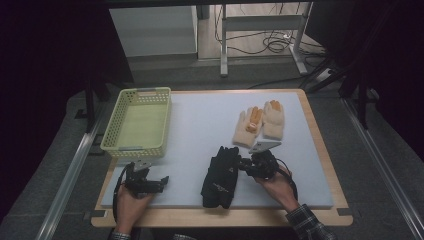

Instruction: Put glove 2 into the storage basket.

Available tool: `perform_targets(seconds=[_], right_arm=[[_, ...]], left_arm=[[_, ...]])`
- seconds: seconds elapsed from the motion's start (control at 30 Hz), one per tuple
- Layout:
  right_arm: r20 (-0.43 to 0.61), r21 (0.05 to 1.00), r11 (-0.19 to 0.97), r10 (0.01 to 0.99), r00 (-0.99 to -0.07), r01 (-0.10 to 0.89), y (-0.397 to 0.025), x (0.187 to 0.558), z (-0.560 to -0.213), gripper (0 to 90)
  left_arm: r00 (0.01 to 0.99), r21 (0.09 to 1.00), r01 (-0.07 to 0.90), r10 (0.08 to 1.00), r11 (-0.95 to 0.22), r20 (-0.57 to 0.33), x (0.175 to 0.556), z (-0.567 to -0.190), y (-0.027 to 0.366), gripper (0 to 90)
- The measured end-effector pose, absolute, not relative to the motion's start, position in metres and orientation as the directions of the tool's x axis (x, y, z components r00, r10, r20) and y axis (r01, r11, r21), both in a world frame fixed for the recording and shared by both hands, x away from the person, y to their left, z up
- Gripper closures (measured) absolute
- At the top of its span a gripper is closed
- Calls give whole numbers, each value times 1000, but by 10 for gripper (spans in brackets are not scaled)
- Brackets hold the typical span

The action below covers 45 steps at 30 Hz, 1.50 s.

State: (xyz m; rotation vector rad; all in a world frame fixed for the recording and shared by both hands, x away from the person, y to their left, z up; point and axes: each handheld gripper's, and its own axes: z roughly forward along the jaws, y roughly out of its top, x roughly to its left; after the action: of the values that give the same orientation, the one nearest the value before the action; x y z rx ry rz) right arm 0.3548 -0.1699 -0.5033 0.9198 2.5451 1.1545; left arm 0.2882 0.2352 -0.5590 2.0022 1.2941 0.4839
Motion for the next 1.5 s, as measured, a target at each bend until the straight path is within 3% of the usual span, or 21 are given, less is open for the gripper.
perform_targets(seconds=[0.07,0.1,0.2,0.27,0.3,0.33,0.43,0.73,0.87,0.97,1.07,1.1,1.3,1.4,1.5], right_arm=[[86,746,474,627,-774,467,-168,360,-504,545],[86,746,474,627,-774,467,-168,360,-504,545],[97,755,443,653,-751,483,-154,373,-509,424],[105,749,445,653,-750,492,-150,377,-510,422],[98,736,460,653,-751,496,-145,381,-513,435],[26,732,498,660,-751,464,-137,381,-517,613],[-6,722,520,663,-749,455,-136,380,-516,854],[-49,766,532,609,-791,362,-134,378,-490,882],[-44,737,563,591,-806,373,-125,384,-490,880],[-67,710,595,589,-805,377,-120,389,-503,823],[16,745,539,576,-818,393,-132,378,-493,680],[16,745,539,576,-818,393,-132,378,-493,680],[107,741,540,493,-864,400,-142,340,-479,628],[137,728,557,452,-881,399,-137,319,-483,556],[150,720,574,421,-895,391,-128,301,-486,429]], left_arm=[[432,722,641,900,-261,-59,288,-559,235,21],[432,722,641,900,-261,-58,288,-559,235,21],[433,722,640,900,-261,-58,288,-559,235,21],[432,722,640,900,-261,-59,288,-559,235,21],[432,722,640,900,-261,-59,288,-559,235,21],[432,722,640,900,-261,-58,288,-559,235,21],[433,722,640,900,-261,-58,288,-559,235,21],[433,722,641,899,-262,-58,288,-559,235,21],[434,722,640,899,-263,-58,288,-559,235,21],[434,722,640,899,-262,-58,288,-559,235,21],[434,722,640,899,-262,-58,288,-559,235,21],[434,722,640,899,-262,-58,288,-559,235,21],[431,724,640,901,-258,-60,288,-559,235,21],[433,722,641,900,-262,-58,288,-559,235,21],[433,721,641,900,-262,-57,288,-559,235,21]])
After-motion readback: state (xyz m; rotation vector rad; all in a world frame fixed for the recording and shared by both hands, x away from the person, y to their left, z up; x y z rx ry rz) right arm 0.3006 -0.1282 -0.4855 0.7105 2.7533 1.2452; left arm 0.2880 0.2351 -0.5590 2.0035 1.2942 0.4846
